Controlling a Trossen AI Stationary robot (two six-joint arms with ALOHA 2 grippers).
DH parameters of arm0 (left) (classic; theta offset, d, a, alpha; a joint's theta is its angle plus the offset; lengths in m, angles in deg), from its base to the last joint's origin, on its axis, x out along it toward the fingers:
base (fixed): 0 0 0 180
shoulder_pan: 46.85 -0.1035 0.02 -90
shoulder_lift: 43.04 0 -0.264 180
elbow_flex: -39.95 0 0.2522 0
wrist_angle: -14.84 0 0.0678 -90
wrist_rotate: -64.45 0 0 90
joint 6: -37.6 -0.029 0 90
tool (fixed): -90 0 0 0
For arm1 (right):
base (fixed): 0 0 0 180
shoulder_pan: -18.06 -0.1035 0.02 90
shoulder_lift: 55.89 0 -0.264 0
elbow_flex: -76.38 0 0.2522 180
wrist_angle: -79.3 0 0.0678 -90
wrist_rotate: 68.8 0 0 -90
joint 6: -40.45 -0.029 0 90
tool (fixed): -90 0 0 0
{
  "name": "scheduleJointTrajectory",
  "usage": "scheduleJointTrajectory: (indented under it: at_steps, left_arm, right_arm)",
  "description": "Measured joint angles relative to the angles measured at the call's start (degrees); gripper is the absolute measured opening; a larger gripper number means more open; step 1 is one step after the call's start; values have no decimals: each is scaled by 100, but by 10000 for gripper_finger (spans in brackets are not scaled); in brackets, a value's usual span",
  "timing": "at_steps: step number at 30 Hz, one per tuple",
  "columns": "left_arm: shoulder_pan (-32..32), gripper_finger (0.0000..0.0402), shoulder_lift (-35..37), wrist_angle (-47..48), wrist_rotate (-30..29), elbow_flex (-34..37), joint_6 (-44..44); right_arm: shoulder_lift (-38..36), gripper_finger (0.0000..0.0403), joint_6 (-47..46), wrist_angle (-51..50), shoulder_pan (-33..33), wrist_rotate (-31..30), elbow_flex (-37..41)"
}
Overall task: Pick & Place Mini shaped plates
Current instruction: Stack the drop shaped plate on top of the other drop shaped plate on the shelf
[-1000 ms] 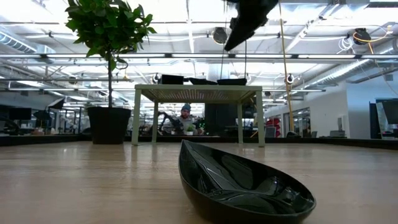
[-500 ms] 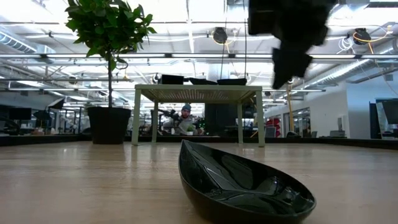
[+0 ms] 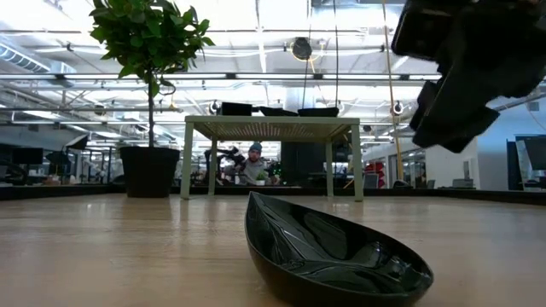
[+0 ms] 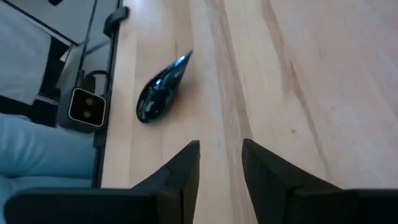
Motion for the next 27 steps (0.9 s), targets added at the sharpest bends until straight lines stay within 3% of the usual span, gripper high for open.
scheduleJointTrajectory:
  at_steps: [7, 11, 15, 20, 27]
  left_arm:
    - [-44, 141, -64, -364, -281, -1, 367]
    - [-44, 141, -96, -540, -296, -4, 709]
    - [19, 141, -135, -521, -260, 2, 1033]
    - [175, 141, -122, -551, -254, 2, 1213]
    - [518, 141, -122, -624, -256, 2, 1635]
  right_arm:
    - [242, 112, 705, 920, -206, -876, -2]
    - [784, 112, 469, 2075, -214, -936, -31]
    - [1363, 112, 273, 2389, -338, -1201, -446]
    - [1930, 112, 458, 1808, -553, -1212, -1343]
    - [2227, 126, 549, -45, -694, -1960, -2375]
